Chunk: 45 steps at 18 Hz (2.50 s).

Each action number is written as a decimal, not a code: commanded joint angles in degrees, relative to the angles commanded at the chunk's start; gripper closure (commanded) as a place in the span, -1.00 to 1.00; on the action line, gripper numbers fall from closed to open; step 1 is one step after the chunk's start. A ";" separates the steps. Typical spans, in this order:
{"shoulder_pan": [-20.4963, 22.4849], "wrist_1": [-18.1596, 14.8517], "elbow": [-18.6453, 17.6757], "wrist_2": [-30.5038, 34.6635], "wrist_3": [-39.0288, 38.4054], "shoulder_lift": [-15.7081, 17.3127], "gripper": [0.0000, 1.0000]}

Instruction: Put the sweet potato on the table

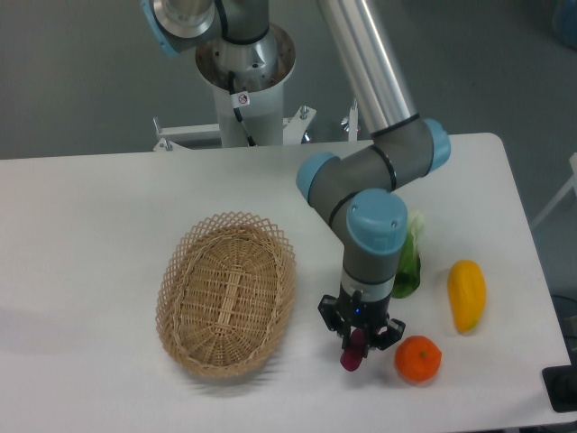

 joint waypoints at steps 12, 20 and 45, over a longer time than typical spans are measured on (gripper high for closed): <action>-0.09 -0.61 0.88 0.27 -0.35 2.36 -1.00; 2.98 -1.14 0.97 8.51 1.57 10.80 -1.00; 20.12 -27.25 1.50 0.44 39.90 26.28 -1.00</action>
